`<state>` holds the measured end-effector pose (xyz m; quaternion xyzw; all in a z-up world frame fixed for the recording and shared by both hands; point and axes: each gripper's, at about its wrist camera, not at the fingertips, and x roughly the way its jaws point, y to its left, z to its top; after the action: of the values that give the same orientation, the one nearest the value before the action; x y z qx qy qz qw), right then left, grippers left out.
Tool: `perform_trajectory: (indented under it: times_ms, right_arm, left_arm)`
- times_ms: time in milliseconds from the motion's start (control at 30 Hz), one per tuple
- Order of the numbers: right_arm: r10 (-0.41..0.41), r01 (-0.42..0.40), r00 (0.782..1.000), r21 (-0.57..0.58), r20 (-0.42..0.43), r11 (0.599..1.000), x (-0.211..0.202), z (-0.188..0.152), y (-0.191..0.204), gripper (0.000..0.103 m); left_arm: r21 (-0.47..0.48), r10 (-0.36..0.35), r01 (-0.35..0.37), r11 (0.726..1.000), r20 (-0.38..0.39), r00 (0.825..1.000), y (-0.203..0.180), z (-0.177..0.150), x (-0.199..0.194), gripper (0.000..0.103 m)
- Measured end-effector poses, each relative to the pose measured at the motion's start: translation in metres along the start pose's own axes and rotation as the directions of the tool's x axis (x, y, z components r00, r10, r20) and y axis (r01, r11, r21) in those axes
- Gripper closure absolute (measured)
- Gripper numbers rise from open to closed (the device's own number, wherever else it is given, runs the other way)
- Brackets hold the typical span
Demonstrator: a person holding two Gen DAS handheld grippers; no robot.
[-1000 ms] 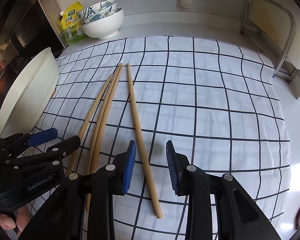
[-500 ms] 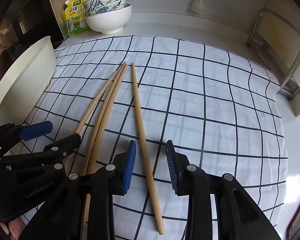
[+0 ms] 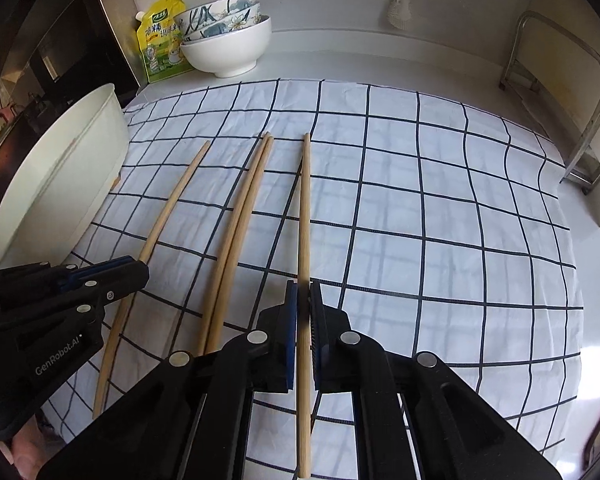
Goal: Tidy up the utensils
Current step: 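Carry both held chopsticks over the white basin, then open both grippers to drop the chopsticks into the basin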
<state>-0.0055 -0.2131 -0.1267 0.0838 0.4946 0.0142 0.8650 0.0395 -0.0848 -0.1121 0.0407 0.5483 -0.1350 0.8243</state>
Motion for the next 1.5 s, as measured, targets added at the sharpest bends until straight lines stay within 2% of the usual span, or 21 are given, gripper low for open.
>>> perform_trajectory:
  times_ms: [200, 467, 667, 900, 1067, 1333, 1500]
  right_arm:
    - [0.024, -0.023, 0.998, -0.019, 0.056, 1.000, -0.035, 0.021, 0.027, 0.097]
    - [0.109, -0.088, 0.979, -0.125, 0.171, 0.988, -0.076, 0.070, 0.103, 0.097]
    - [0.192, -0.153, 0.964, -0.205, 0.184, 0.967, -0.074, 0.102, 0.164, 0.097]
    - [0.244, -0.209, 0.963, -0.258, 0.111, 0.943, -0.027, 0.119, 0.227, 0.097]
    - [0.228, -0.207, 0.972, -0.267, 0.049, 0.941, 0.011, 0.122, 0.257, 0.097]
    - [0.193, -0.201, 0.980, -0.257, -0.057, 0.945, 0.050, 0.111, 0.270, 0.097]
    - [0.189, -0.202, 0.979, -0.254, -0.072, 0.946, 0.055, 0.109, 0.271, 0.097]
  left_arm:
    - [-0.054, -0.001, 0.004, 0.999, 0.065, 0.998, 0.035, 0.012, -0.042, 0.095]
    - [-0.144, 0.042, -0.020, 0.989, 0.155, 0.987, 0.113, 0.030, -0.099, 0.095]
    - [-0.205, 0.091, -0.053, 0.977, 0.181, 0.979, 0.168, 0.039, -0.119, 0.095]
    - [-0.244, 0.124, -0.090, 0.966, 0.128, 0.984, 0.226, 0.041, -0.100, 0.095]
    - [-0.249, 0.124, -0.102, 0.963, 0.078, 0.989, 0.249, 0.042, -0.074, 0.095]
    - [-0.238, 0.102, -0.094, 0.967, 0.022, 0.995, 0.262, 0.043, -0.044, 0.095]
    - [-0.241, 0.093, -0.087, 0.967, 0.013, 0.996, 0.264, 0.045, -0.038, 0.095]
